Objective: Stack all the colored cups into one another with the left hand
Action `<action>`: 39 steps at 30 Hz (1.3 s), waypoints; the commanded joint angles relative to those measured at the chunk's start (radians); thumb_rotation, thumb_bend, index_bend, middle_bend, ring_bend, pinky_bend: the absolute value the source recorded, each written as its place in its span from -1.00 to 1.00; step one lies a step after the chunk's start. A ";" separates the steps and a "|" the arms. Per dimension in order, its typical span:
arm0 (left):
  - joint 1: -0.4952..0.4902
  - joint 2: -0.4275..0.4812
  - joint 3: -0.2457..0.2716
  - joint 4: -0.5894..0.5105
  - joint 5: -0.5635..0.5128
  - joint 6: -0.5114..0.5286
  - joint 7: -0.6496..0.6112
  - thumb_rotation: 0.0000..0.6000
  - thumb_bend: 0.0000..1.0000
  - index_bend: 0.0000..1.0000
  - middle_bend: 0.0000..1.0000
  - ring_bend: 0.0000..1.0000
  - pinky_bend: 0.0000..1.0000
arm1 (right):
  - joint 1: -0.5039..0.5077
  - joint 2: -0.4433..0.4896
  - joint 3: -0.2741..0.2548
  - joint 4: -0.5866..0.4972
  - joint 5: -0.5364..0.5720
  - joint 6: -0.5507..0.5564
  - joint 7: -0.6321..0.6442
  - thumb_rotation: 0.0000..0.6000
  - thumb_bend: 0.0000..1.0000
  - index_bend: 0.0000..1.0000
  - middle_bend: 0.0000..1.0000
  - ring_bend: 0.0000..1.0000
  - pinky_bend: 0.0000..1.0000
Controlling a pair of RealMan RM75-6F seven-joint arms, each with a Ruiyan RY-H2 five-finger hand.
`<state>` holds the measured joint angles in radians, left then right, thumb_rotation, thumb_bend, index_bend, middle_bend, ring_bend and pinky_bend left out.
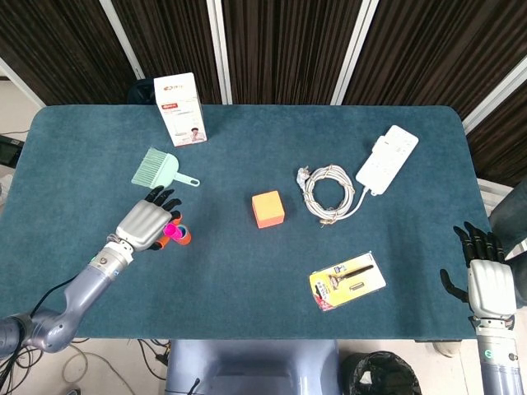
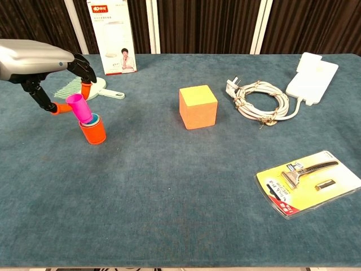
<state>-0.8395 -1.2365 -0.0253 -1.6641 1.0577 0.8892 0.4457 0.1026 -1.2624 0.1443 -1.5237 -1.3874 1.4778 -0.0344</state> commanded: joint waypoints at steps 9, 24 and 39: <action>-0.007 -0.047 -0.003 0.049 -0.010 -0.011 0.028 1.00 -0.27 -0.17 -0.65 -1.00 -1.00 | 0.000 -0.001 0.000 0.004 -0.001 -0.001 0.007 1.00 -0.19 -0.74 -0.86 -0.81 -0.86; 0.003 0.008 0.014 -0.015 -0.029 0.048 0.131 1.00 -0.37 -0.73 -0.73 -1.00 -1.00 | -0.001 0.000 0.002 0.002 -0.001 0.003 0.008 1.00 -0.19 -0.74 -0.86 -0.81 -0.86; 0.322 0.246 0.121 -0.276 0.253 0.539 0.034 1.00 -0.37 -0.86 -0.82 -1.00 -1.00 | -0.005 0.015 -0.009 -0.017 -0.032 0.016 0.016 1.00 -0.19 -0.74 -0.86 -0.81 -0.87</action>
<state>-0.5905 -1.0471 0.0518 -1.9123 1.2324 1.3672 0.5515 0.0981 -1.2484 0.1356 -1.5393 -1.4183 1.4926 -0.0186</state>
